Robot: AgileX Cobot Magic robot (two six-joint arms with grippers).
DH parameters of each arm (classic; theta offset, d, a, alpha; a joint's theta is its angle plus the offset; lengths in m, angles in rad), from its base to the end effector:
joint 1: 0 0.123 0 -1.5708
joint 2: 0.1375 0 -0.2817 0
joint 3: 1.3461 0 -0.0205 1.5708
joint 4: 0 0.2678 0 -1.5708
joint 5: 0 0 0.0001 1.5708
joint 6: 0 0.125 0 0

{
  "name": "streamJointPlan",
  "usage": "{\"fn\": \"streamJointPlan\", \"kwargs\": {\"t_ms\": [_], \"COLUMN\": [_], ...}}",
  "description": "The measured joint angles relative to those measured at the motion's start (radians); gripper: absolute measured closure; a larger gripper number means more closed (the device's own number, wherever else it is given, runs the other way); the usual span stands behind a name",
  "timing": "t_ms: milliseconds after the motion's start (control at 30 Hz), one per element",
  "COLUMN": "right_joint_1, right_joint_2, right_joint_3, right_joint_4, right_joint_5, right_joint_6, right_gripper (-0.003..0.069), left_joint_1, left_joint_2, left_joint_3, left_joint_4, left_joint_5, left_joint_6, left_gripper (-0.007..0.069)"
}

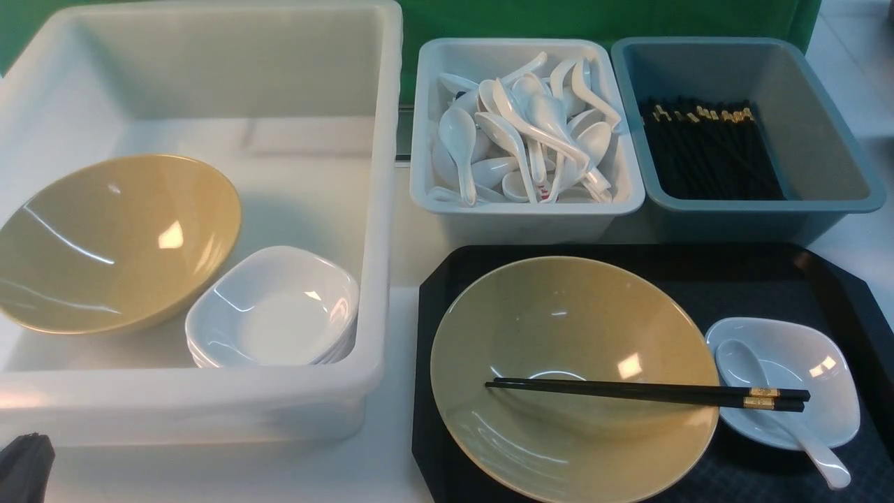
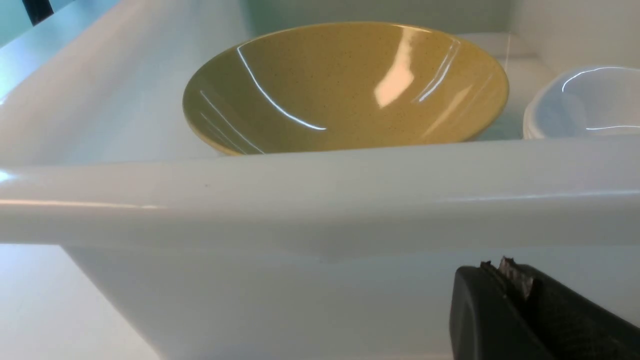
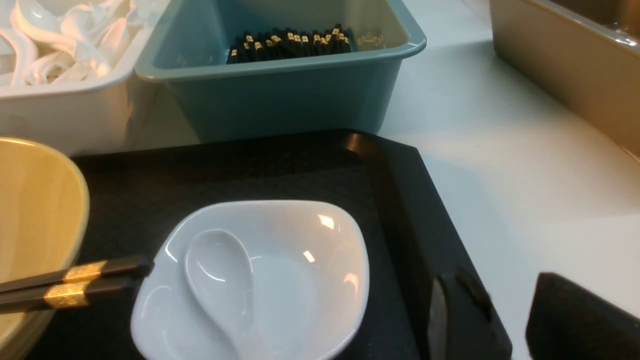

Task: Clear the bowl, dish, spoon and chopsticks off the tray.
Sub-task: Use the right arm to grab a chopstick

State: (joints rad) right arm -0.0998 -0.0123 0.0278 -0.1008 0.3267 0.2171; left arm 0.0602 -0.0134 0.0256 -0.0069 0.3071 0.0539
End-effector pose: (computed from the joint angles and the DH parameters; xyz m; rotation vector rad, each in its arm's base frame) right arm 0.1061 -0.0147 0.1664 0.2242 1.8103 -0.0141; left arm 0.1074 0.0062 0.1695 -0.0101 1.8035 0.0748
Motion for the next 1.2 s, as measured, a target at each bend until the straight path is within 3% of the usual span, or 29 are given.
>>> {"fn": "streamJointPlan", "kwargs": {"t_ms": [1000,1200], "right_joint_1": [0.0,0.0], "right_joint_2": [0.0,0.0], "right_joint_3": [0.0,0.0], "right_joint_4": [-0.01,-0.012], "right_joint_5": [-0.003,-0.003], "right_joint_6": [-0.027,-0.013], "right_gripper": [0.0421,0.0421], "left_joint_1": [0.0,0.0], "left_joint_2": [0.0,0.0], "left_joint_3": [0.0,0.0], "left_joint_4": [0.0,-0.147], "left_joint_5": [0.0,-0.03], "left_joint_6": [0.001,-0.086], "left_gripper": [0.0636,0.0636]}}
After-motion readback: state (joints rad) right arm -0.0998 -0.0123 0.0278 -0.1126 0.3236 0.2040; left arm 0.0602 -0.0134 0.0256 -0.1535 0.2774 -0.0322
